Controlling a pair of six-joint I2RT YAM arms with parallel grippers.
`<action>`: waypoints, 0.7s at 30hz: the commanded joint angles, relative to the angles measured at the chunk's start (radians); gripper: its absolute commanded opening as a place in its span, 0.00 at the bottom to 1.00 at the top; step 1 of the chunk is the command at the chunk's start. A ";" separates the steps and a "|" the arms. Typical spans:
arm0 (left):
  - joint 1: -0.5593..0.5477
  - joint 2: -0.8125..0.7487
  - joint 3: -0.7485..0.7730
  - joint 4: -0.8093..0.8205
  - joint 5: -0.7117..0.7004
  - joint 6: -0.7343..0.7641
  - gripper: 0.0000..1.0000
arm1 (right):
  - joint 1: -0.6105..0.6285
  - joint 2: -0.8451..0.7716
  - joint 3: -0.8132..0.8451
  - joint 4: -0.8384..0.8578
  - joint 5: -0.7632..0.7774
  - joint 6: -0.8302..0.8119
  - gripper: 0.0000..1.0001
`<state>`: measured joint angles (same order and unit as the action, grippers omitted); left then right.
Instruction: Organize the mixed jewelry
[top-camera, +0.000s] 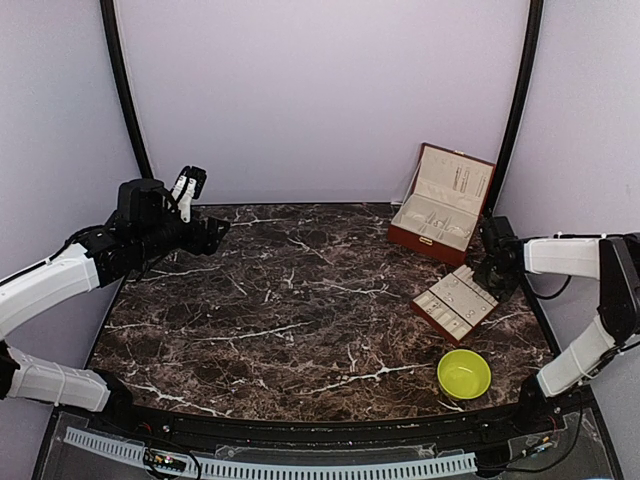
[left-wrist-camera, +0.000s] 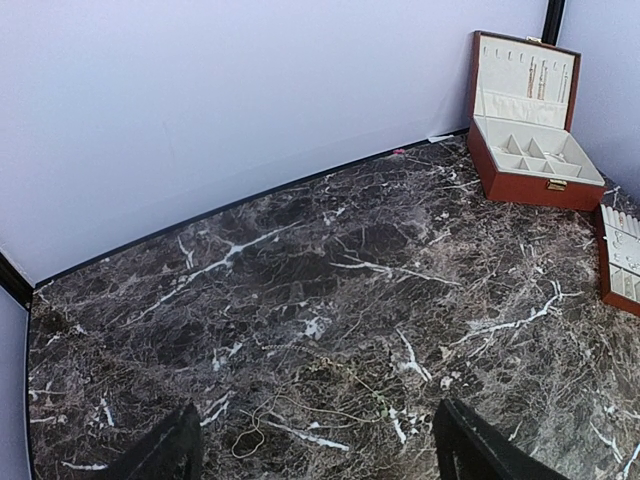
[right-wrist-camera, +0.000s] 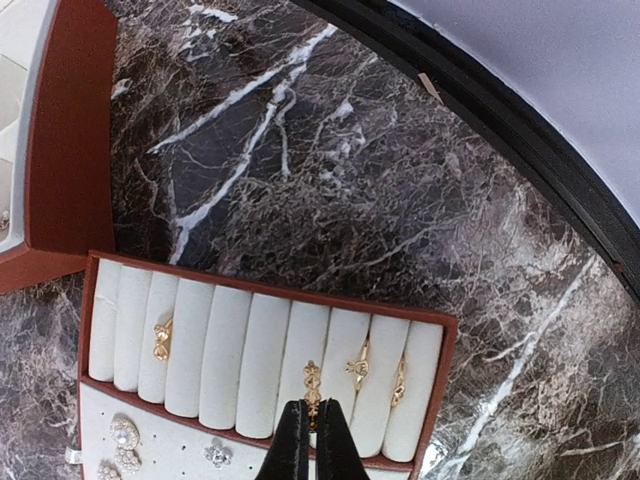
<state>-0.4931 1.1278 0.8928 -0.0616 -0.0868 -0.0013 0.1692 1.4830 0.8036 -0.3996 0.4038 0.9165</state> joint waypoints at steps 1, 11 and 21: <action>0.004 -0.025 -0.013 -0.003 0.007 -0.005 0.82 | -0.005 0.024 -0.012 0.025 0.023 -0.010 0.00; 0.004 -0.026 -0.012 -0.002 0.004 -0.005 0.82 | -0.005 0.053 -0.020 0.033 0.033 -0.007 0.00; 0.004 -0.028 -0.012 -0.001 0.004 -0.005 0.82 | -0.004 0.086 -0.034 0.056 0.032 -0.010 0.00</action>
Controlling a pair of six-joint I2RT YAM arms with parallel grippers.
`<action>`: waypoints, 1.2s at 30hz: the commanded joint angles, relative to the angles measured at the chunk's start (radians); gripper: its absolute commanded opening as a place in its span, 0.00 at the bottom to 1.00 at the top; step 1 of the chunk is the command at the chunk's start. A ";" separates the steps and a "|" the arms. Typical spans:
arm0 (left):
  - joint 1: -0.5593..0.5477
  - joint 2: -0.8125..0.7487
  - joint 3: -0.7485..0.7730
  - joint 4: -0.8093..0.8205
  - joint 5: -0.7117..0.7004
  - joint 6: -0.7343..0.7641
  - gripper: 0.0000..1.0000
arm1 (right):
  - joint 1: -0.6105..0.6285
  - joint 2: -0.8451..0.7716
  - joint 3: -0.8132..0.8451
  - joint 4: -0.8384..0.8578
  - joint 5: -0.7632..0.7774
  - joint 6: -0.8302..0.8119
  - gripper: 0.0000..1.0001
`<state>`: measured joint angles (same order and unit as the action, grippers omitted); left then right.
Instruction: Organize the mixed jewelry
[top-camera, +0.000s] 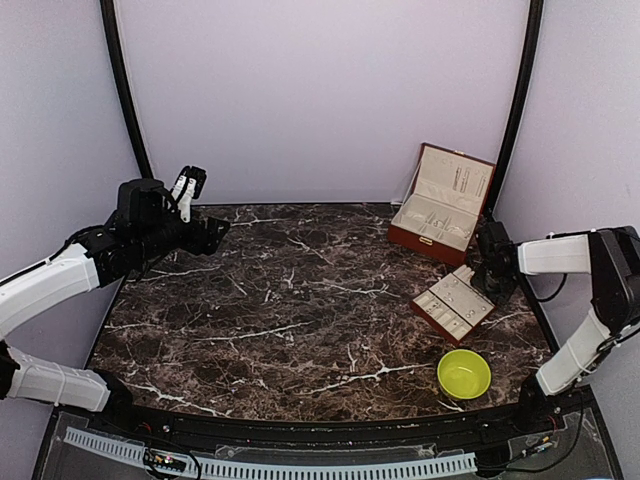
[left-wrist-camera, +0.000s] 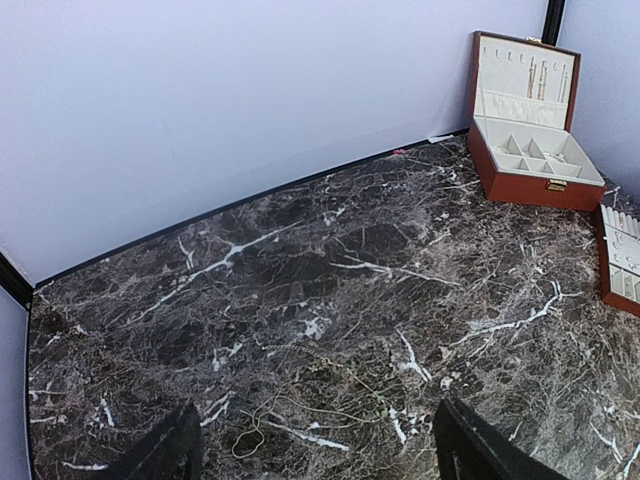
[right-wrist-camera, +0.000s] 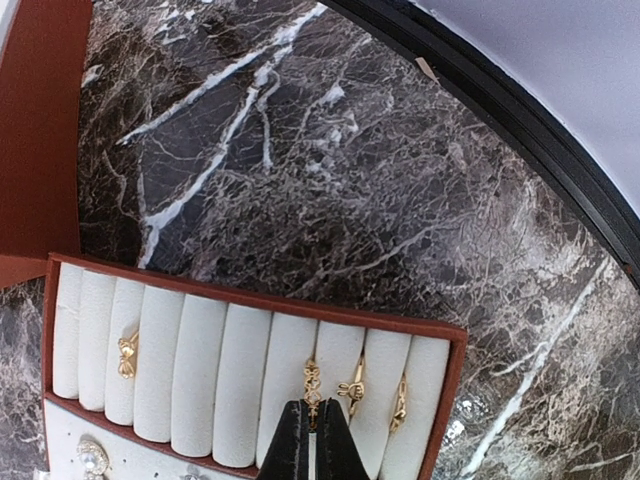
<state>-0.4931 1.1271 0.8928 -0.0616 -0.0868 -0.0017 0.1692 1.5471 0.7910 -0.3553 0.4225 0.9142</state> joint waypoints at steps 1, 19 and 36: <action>0.004 -0.027 -0.012 -0.001 0.005 -0.004 0.82 | -0.004 0.025 -0.023 0.015 0.011 -0.011 0.00; 0.004 -0.039 -0.014 -0.001 0.001 -0.004 0.82 | -0.004 -0.037 0.016 -0.034 0.013 -0.029 0.14; 0.004 -0.039 -0.014 -0.001 0.008 -0.004 0.82 | -0.005 -0.065 0.029 -0.037 0.031 -0.062 0.20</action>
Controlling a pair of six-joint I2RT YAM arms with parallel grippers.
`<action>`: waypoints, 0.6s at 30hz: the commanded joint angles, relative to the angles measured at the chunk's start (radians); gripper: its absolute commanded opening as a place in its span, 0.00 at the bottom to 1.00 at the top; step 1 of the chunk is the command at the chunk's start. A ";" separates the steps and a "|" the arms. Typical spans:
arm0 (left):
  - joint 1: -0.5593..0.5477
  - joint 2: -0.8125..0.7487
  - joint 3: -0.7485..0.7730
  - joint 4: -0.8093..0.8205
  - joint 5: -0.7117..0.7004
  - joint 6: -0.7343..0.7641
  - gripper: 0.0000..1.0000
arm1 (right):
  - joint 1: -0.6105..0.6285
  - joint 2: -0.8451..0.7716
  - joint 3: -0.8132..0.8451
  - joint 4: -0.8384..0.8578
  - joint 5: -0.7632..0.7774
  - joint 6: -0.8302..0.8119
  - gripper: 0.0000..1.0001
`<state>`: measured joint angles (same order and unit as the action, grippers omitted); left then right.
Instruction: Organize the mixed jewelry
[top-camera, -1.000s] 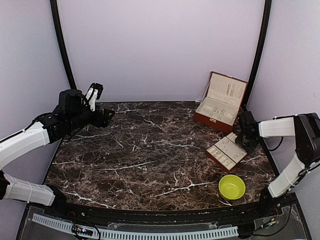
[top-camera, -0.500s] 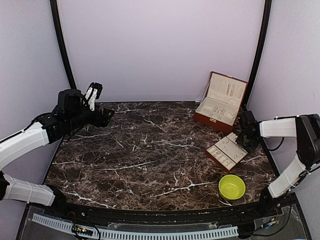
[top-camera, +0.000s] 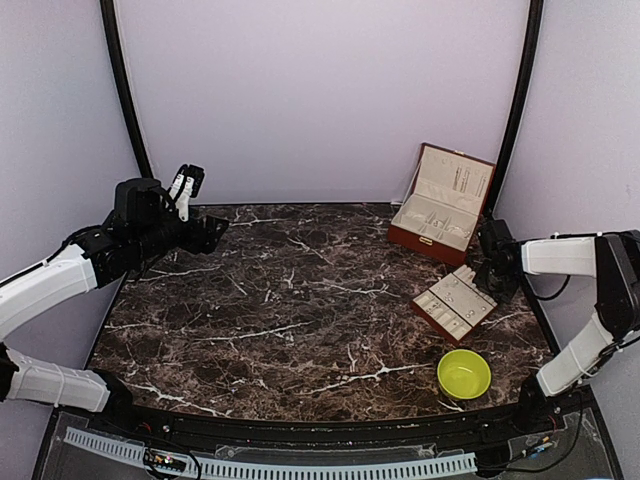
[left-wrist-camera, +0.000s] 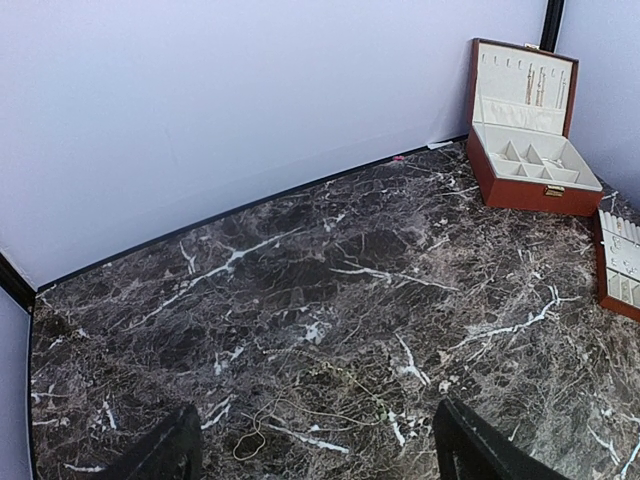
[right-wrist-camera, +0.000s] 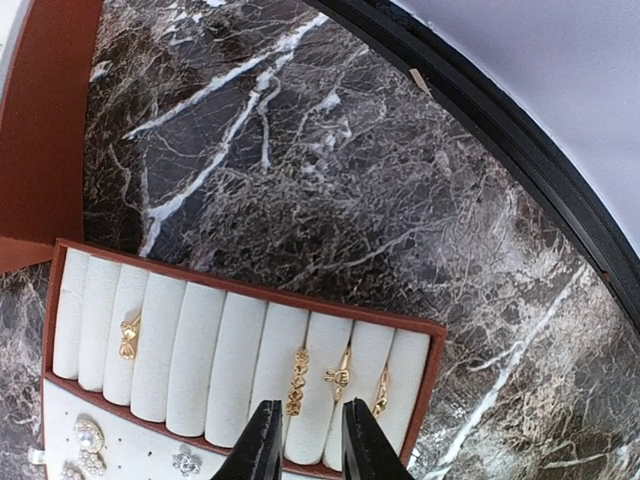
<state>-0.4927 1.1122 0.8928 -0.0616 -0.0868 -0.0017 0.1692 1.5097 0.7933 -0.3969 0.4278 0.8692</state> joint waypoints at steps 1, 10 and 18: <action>0.003 -0.025 -0.014 -0.001 0.008 -0.004 0.82 | -0.005 -0.029 0.029 0.007 0.027 -0.020 0.17; 0.004 -0.026 -0.014 -0.001 0.010 -0.004 0.82 | -0.005 -0.012 0.045 0.013 0.032 -0.038 0.03; 0.004 -0.026 -0.014 -0.001 0.012 -0.004 0.82 | -0.006 0.007 0.042 0.025 0.048 -0.038 0.00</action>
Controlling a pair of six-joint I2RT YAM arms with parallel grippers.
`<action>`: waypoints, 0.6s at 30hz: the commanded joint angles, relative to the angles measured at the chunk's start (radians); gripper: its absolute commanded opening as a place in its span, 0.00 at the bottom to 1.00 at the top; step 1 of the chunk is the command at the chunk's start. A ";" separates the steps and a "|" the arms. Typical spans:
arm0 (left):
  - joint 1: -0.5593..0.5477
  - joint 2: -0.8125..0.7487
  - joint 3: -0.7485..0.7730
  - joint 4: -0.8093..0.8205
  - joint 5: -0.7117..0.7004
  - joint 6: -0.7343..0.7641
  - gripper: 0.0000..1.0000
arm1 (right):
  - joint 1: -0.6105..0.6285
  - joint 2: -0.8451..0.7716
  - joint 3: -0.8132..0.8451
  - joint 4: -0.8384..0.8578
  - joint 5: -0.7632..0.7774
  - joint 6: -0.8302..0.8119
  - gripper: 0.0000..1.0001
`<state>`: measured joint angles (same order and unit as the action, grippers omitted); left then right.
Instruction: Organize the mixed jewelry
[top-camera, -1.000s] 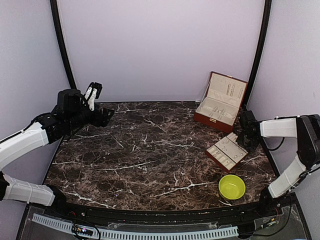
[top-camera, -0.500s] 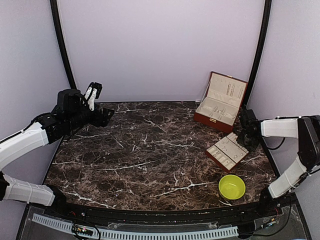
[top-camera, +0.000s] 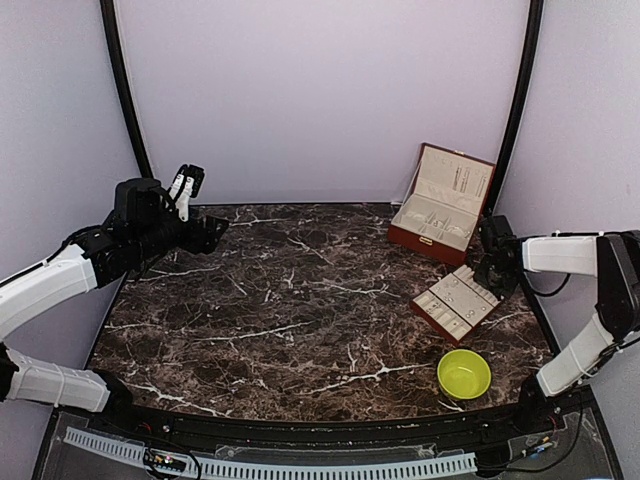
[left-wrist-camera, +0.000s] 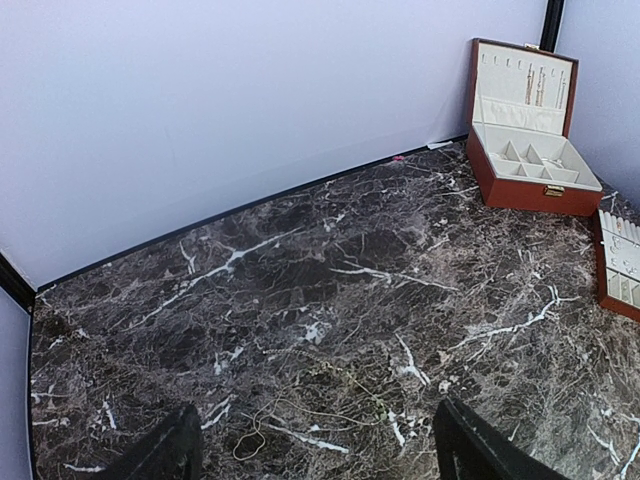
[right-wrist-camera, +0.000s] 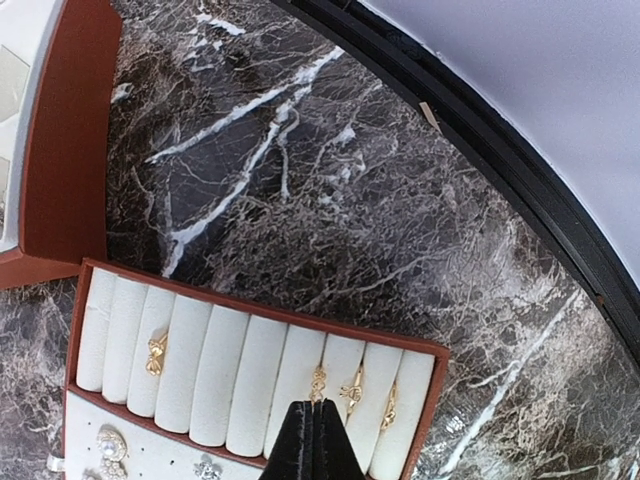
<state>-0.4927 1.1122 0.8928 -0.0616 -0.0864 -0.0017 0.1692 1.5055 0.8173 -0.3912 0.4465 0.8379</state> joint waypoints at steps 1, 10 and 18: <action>0.004 -0.026 -0.013 -0.001 0.011 -0.004 0.82 | -0.006 0.015 0.016 0.023 0.029 -0.007 0.00; 0.004 -0.026 -0.012 -0.001 0.012 -0.004 0.82 | -0.009 0.060 0.014 0.045 0.015 -0.010 0.00; 0.003 -0.028 -0.014 -0.001 0.011 -0.004 0.82 | -0.011 0.080 -0.007 0.064 0.006 -0.005 0.00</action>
<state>-0.4927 1.1122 0.8928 -0.0616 -0.0860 -0.0017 0.1673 1.5631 0.8185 -0.3542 0.4496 0.8284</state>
